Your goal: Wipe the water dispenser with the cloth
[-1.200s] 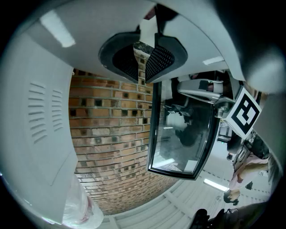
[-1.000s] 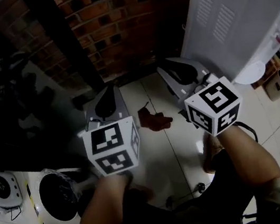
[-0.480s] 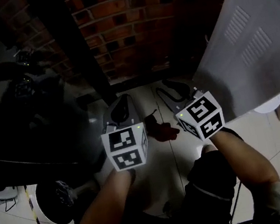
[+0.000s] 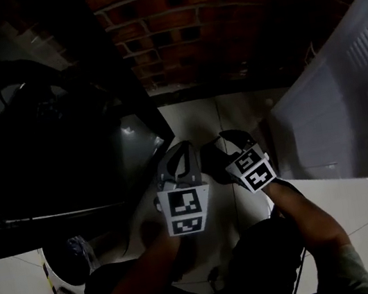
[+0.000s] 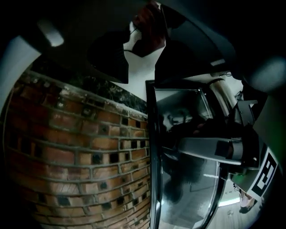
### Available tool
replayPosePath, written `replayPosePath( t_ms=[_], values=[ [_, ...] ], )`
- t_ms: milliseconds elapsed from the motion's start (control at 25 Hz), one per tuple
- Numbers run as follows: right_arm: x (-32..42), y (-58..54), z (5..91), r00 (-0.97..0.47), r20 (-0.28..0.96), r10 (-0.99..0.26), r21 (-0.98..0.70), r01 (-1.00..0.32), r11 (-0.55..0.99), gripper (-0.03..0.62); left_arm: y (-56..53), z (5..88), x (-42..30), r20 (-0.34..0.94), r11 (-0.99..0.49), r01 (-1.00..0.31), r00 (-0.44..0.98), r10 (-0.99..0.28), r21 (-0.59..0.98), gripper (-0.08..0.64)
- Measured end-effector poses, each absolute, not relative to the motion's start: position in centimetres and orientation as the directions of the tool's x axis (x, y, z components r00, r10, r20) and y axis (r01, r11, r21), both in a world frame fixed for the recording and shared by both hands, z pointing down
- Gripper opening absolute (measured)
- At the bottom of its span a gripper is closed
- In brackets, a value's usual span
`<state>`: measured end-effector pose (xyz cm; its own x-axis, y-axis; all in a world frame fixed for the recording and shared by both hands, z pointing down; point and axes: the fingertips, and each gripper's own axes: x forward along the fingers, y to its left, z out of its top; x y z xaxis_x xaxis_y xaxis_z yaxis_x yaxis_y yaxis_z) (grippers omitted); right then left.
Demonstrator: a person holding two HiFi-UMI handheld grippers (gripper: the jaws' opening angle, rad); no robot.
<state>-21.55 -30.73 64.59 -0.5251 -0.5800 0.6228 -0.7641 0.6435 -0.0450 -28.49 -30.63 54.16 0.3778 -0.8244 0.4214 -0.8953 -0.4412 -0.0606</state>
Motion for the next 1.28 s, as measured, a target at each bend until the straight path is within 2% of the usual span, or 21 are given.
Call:
replayPosePath(
  t_ms=[320, 520, 600, 720, 840, 880, 960, 1040, 1160, 1280],
  values=[
    [-22.5, -27.2, 76.8, -0.484, 0.777, -0.402, -0.106, -0.73, 0.675, 0.262, -28.5, 62.3, -31.8, 0.547, -0.329, -0.942, 0.244, -0.801, -0.062, 0.014],
    [-23.5, -25.3, 82.0, -0.414, 0.861, -0.294, -0.08, -0.683, 0.726, 0.34, -27.1, 62.7, -32.5, 0.564, -0.339, -0.938, 0.245, -0.789, -0.067, 0.015],
    [-23.6, -25.2, 83.4, -0.384, 0.879, -0.284, -0.068, -0.689, 0.722, 0.345, -27.0, 62.2, -33.4, 0.56, -0.324, -0.943, 0.232, -0.795, -0.069, 0.015],
    [-23.3, -25.0, 85.1, -0.342, 0.902, -0.264, -0.059, -0.703, 0.708, 0.33, -27.1, 61.4, -34.8, 0.554, -0.29, -0.954, 0.204, -0.807, -0.072, 0.015],
    [-23.0, -24.4, 86.1, -0.325, 0.914, -0.244, -0.061, -0.703, 0.709, 0.286, -27.0, 60.9, -35.5, 0.555, -0.268, -0.962, 0.192, -0.809, -0.059, 0.014],
    [-23.1, -24.2, 86.2, -0.329, 0.914, -0.237, -0.068, -0.7, 0.711, 0.263, -26.9, 60.8, -35.5, 0.556, -0.269, -0.961, 0.193, -0.808, -0.057, 0.014],
    [-23.4, -23.6, 86.2, -0.33, 0.921, -0.208, -0.084, -0.688, 0.72, 0.176, -26.7, 60.6, -35.5, 0.556, -0.272, -0.961, 0.198, -0.807, -0.052, 0.004],
    [-23.3, -23.2, 85.9, -0.314, 0.931, -0.188, -0.079, -0.673, 0.735, 0.14, -26.9, 59.8, -35.2, 0.546, -0.275, -0.961, 0.208, -0.811, -0.042, 0.002],
    [-21.9, -23.6, 83.7, -0.301, 0.928, -0.22, -0.056, -0.696, 0.716, 0.126, -27.9, 57.6, -34.2, 0.524, -0.284, -0.959, 0.229, -0.821, -0.025, 0.001],
    [-20.1, -24.7, 79.6, -0.323, 0.892, -0.315, -0.053, -0.768, 0.638, 0.121, -28.7, 54.4, -32.3, 0.514, -0.331, -0.943, 0.264, -0.816, -0.041, 0.0]
  ],
)
